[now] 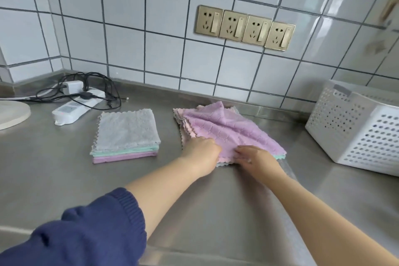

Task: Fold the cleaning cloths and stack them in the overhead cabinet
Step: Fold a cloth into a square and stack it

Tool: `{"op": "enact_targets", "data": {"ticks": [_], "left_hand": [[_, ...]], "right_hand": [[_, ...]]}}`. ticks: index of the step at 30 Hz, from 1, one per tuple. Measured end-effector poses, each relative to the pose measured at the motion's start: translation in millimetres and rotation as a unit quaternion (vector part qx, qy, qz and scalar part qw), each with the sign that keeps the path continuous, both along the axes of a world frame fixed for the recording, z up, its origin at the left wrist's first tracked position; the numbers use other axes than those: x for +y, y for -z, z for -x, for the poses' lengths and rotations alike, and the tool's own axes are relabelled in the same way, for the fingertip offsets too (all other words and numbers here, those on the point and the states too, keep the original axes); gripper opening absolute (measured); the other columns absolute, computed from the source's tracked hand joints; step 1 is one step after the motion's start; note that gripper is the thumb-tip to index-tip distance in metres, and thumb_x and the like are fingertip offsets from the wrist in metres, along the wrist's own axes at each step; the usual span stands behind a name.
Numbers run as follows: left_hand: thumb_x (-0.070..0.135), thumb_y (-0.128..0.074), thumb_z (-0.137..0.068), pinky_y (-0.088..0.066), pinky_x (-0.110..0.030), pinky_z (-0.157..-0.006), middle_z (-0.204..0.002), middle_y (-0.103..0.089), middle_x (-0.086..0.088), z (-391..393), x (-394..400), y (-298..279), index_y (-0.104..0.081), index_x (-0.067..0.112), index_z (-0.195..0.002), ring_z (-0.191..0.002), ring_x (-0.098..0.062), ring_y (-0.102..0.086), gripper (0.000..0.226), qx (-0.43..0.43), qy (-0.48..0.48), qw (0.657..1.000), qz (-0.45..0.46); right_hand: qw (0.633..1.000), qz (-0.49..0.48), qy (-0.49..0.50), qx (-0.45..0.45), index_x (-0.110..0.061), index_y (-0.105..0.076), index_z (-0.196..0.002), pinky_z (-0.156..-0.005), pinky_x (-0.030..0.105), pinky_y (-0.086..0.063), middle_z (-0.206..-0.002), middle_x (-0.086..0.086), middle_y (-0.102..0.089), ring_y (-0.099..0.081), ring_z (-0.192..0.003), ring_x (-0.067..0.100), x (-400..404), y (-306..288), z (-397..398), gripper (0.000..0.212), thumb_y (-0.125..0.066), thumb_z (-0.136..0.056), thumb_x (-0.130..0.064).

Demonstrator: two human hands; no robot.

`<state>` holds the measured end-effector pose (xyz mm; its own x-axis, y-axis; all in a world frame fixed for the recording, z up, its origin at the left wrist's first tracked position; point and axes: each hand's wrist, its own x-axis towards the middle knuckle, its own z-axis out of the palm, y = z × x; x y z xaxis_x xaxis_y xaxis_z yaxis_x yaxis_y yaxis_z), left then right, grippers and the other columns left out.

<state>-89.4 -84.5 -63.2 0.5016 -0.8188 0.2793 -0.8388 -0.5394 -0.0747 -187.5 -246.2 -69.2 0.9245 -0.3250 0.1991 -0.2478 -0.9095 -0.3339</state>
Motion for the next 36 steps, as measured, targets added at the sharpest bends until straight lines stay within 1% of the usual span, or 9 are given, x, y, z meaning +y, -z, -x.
{"op": "enact_targets", "data": {"ticks": [4, 8, 12, 17, 22, 25, 31, 33, 36], "left_hand": [[0.008, -0.05, -0.085, -0.039, -0.032, -0.065, -0.104, -0.064, -0.004, -5, -9, 1, -0.065, 0.018, -0.096, -0.096, -0.031, -0.061, 0.021, 0.003, -0.021, 1.0, 0.0], [-0.002, -0.049, -0.076, -0.04, -0.032, -0.065, -0.1, -0.064, -0.006, -13, -9, -2, -0.062, 0.015, -0.095, -0.094, -0.031, -0.061, 0.029, 0.044, -0.02, 0.999, 0.013], [0.004, -0.044, -0.085, -0.047, -0.034, -0.079, -0.115, -0.059, -0.004, -8, -7, -15, -0.063, 0.02, -0.113, -0.102, -0.03, -0.058, 0.038, 0.106, -0.009, 0.987, 0.123], [0.005, -0.045, -0.086, -0.048, -0.039, -0.077, -0.112, -0.058, -0.005, 8, 6, -37, -0.064, 0.012, -0.107, -0.098, -0.028, -0.058, 0.029, 0.117, 0.033, 0.968, 0.221], [0.002, -0.045, -0.086, -0.046, -0.033, -0.071, -0.11, -0.06, -0.003, 25, 42, -48, -0.065, 0.011, -0.105, -0.093, -0.026, -0.059, 0.029, 0.096, 0.042, 0.96, 0.261], [0.003, -0.045, -0.087, -0.043, -0.03, -0.07, -0.11, -0.06, 0.003, 43, 74, -43, -0.065, 0.015, -0.106, -0.092, -0.02, -0.058, 0.031, 0.091, 0.034, 0.961, 0.259], [0.0, -0.048, -0.085, -0.042, -0.019, -0.071, -0.096, -0.059, 0.006, 73, 126, -26, -0.068, 0.014, -0.101, -0.081, -0.01, -0.056, 0.029, 0.137, 0.013, 0.954, 0.268], [0.001, -0.048, -0.085, -0.036, -0.008, -0.068, -0.088, -0.055, 0.012, 83, 142, -18, -0.068, 0.016, -0.1, -0.075, -0.003, -0.052, 0.029, 0.167, 0.002, 0.95, 0.263], [0.005, -0.051, -0.085, -0.034, -0.007, -0.062, -0.082, -0.057, 0.016, 95, 160, -7, -0.067, 0.023, -0.098, -0.072, 0.003, -0.052, 0.028, 0.223, -0.017, 0.946, 0.235]], "right_hand": [[0.999, 0.03, 0.023, -0.013, -0.031, -0.065, -0.112, -0.087, 0.033, -0.048, -0.118, -0.011, -0.065, -0.058, -0.109, 0.017, -8, 4, -6, 0.025, -0.05, -0.093, -0.029], [0.996, 0.075, 0.034, -0.016, -0.032, -0.064, -0.113, -0.082, 0.033, -0.05, -0.116, -0.009, -0.064, -0.058, -0.107, 0.019, -13, 7, -10, 0.027, -0.047, -0.093, -0.028], [0.993, 0.098, 0.059, -0.013, -0.033, -0.065, -0.11, -0.075, 0.031, -0.048, -0.113, -0.007, -0.064, -0.058, -0.102, 0.023, -23, 7, -14, 0.033, -0.046, -0.088, -0.017], [0.984, 0.141, 0.111, -0.001, -0.03, -0.066, -0.103, -0.07, 0.027, -0.039, -0.102, -0.001, -0.071, -0.061, -0.092, 0.029, -41, -11, 0, 0.031, -0.045, -0.088, -0.015], [0.991, 0.059, 0.082, -0.093, -0.018, -0.063, -0.112, -0.088, 0.033, -0.04, -0.102, 0.005, -0.07, -0.059, -0.099, 0.031, -26, -44, 43, 0.026, -0.048, -0.092, -0.014], [0.994, 0.049, 0.028, -0.098, -0.019, -0.063, -0.107, -0.078, 0.033, -0.047, -0.097, -0.001, -0.069, -0.062, -0.093, 0.027, -8, -47, 76, 0.019, -0.052, -0.091, -0.019], [0.997, 0.049, -0.016, -0.057, -0.029, -0.064, -0.092, -0.059, 0.021, -0.041, -0.055, -0.022, -0.05, -0.047, -0.052, 0.005, 29, -29, 126, 0.011, -0.057, -0.088, -0.036], [1.0, 0.009, -0.028, -0.008, -0.031, -0.066, -0.087, -0.056, 0.017, -0.036, -0.05, -0.017, -0.05, -0.045, -0.049, 0.005, 41, -25, 141, 0.014, -0.06, -0.085, -0.044], [0.995, -0.065, -0.045, 0.058, -0.032, -0.067, -0.077, -0.054, 0.021, -0.032, -0.054, -0.011, -0.052, -0.04, -0.05, 0.006, 50, -25, 159, 0.023, -0.062, -0.08, -0.054]]}}
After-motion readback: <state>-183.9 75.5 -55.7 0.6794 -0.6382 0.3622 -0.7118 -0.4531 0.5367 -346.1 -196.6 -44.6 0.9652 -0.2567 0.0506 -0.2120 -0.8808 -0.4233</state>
